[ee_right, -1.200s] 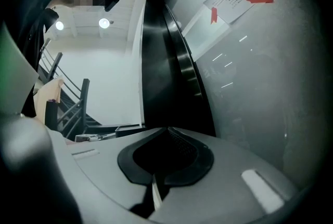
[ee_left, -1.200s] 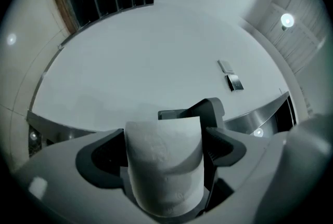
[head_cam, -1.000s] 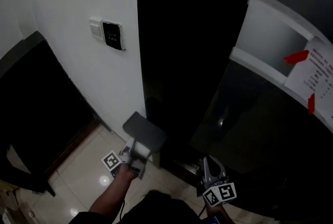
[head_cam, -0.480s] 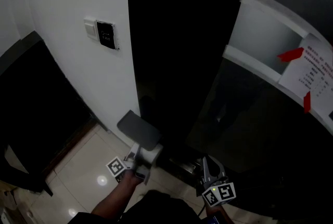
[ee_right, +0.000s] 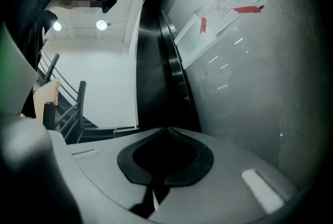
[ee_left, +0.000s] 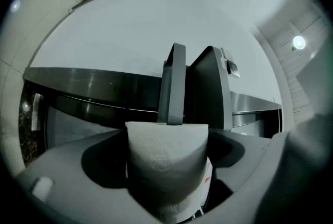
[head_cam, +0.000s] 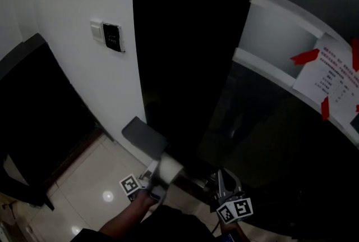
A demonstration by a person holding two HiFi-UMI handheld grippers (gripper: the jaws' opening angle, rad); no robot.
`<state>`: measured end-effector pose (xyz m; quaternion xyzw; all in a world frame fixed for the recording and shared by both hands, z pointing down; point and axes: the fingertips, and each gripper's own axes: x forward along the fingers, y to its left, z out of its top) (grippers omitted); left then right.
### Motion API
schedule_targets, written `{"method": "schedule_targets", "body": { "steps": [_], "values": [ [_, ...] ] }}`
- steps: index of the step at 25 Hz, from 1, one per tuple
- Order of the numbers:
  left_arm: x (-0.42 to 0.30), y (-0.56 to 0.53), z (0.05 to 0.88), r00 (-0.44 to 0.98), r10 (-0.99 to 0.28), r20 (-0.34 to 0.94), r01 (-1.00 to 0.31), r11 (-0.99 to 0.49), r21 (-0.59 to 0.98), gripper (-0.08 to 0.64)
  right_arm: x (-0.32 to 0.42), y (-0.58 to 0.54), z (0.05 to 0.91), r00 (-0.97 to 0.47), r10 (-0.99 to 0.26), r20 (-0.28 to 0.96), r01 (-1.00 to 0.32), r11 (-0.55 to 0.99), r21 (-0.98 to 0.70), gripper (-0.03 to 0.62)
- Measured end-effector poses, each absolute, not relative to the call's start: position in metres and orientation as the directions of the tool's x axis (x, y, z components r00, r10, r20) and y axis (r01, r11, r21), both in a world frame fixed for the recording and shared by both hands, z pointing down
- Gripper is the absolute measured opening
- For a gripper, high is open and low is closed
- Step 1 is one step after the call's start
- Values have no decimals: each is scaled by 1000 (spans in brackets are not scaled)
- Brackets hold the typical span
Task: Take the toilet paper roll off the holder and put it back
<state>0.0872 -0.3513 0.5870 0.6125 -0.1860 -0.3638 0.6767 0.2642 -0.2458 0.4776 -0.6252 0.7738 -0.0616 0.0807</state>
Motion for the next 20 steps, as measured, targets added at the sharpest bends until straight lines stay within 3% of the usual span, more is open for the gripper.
{"method": "schedule_targets", "body": {
  "steps": [10, 20],
  "values": [
    [117, -314, 581, 753, -627, -201, 264, 8, 965, 445, 271, -229, 480, -189, -981, -48, -959, 194, -207, 12],
    [98, -292, 542, 820, -515, -247, 158, -210, 965, 445, 249, -235, 487, -241, -970, -33, -944, 243, -222, 13]
  ]
}}
